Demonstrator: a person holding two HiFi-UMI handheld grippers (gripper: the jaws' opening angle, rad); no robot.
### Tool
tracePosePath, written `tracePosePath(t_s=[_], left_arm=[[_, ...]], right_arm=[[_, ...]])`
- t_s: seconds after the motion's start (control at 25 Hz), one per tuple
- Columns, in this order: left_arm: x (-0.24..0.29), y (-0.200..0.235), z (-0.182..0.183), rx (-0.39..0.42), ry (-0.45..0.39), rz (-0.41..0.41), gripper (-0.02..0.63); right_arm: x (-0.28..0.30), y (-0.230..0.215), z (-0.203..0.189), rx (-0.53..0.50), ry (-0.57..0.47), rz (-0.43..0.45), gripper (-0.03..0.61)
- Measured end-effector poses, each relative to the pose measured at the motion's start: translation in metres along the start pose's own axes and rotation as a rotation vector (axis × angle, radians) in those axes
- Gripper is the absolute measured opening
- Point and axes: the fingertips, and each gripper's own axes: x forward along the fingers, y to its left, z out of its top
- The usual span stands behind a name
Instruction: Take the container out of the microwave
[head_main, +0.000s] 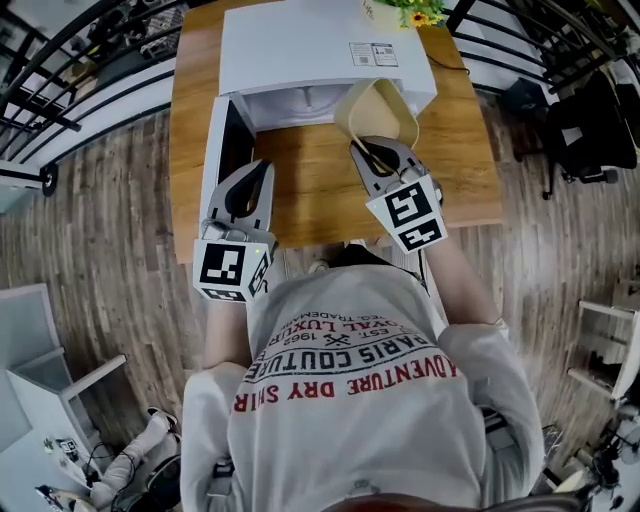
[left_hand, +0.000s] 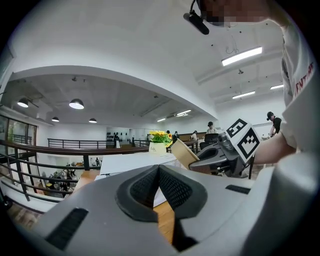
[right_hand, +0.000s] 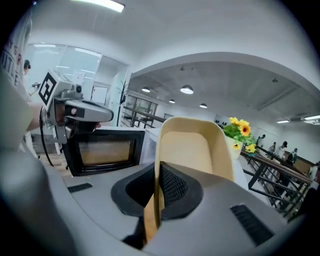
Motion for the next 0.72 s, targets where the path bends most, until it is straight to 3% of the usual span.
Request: tracePosePath(t_s=[0.4, 0.72], left_arm=[[0.01, 0.003, 0.023, 0.014, -0.066, 0.014, 0.014], [0.016, 0.0, 0.025, 0.016, -0.067, 0.007, 0.014]], right_arm=[[-0.044, -0.045, 0.026, 0.164, -0.231, -0.194, 0.029], [-0.049, -0.052, 0.027, 0.209, -0.279, -0.222, 0.029]])
